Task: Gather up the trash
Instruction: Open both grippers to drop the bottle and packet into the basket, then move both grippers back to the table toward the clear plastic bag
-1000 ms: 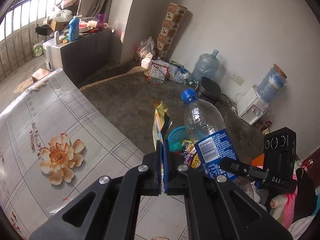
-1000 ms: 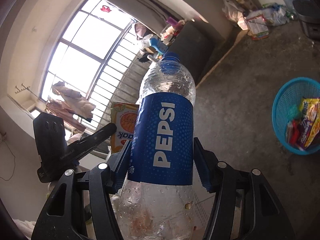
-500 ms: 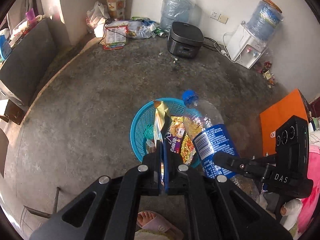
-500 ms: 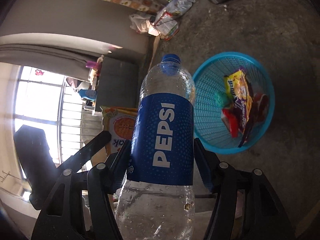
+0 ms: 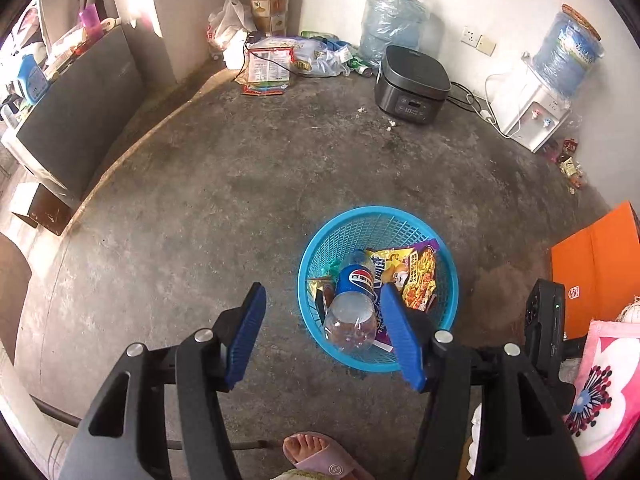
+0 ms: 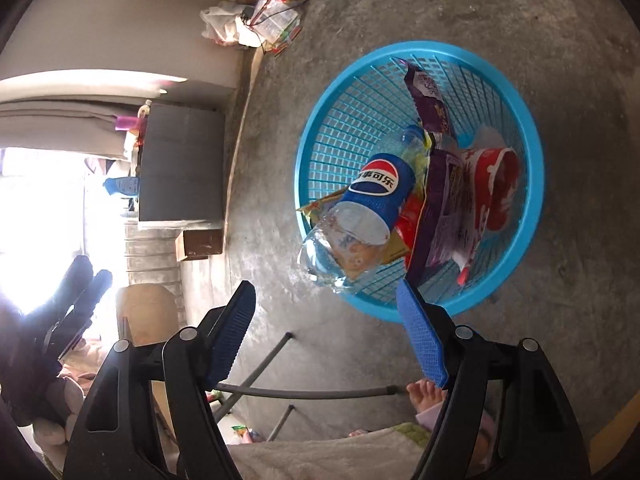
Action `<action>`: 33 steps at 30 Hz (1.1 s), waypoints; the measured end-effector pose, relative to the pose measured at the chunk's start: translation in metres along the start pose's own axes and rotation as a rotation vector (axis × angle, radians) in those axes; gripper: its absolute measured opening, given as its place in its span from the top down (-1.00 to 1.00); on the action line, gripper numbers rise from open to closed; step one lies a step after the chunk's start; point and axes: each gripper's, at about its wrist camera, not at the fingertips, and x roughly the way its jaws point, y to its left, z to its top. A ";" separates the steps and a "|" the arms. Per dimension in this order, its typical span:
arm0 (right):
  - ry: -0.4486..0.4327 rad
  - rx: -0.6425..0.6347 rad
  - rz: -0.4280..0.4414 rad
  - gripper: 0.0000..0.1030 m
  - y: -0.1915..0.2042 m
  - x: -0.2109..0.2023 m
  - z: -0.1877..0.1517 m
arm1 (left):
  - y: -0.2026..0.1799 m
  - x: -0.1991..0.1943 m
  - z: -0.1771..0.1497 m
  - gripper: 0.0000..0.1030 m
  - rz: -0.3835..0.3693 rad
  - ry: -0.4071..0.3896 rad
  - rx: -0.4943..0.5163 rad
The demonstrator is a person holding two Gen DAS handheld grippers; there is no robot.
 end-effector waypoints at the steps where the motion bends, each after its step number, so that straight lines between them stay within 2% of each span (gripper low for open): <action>1: -0.012 -0.013 0.002 -0.35 0.005 -0.006 -0.001 | 0.002 -0.013 -0.001 -0.13 -0.008 -0.019 0.003; 6: -0.073 -0.142 0.022 -0.35 0.050 -0.037 -0.008 | 0.021 -0.101 -0.021 -0.16 -0.005 -0.183 -0.013; 10: -0.104 -0.292 0.077 -0.35 0.098 -0.065 -0.026 | 0.061 -0.189 -0.061 -0.26 0.028 -0.325 -0.082; 12: -0.095 -0.368 0.117 -0.35 0.121 -0.075 -0.041 | 0.087 -0.233 -0.093 -0.29 0.087 -0.394 -0.132; 14: -0.052 -0.440 0.157 -0.35 0.142 -0.075 -0.060 | 0.114 -0.273 -0.133 -0.29 0.181 -0.448 -0.203; 18: 0.073 -0.551 0.237 -0.35 0.177 -0.066 -0.100 | 0.162 -0.329 -0.225 -0.29 0.345 -0.484 -0.391; 22: 0.206 -0.658 0.292 -0.35 0.214 -0.051 -0.146 | 0.188 -0.349 -0.305 -0.29 0.388 -0.473 -0.536; 26: 0.327 -0.729 0.303 -0.30 0.239 -0.030 -0.192 | 0.193 -0.351 -0.361 -0.29 0.380 -0.489 -0.632; 29: 0.388 -0.769 0.260 -0.19 0.247 -0.011 -0.216 | 0.189 -0.341 -0.379 -0.26 0.313 -0.483 -0.646; 33: 0.435 -0.797 0.198 -0.11 0.253 0.005 -0.236 | 0.174 -0.324 -0.377 -0.20 0.268 -0.492 -0.575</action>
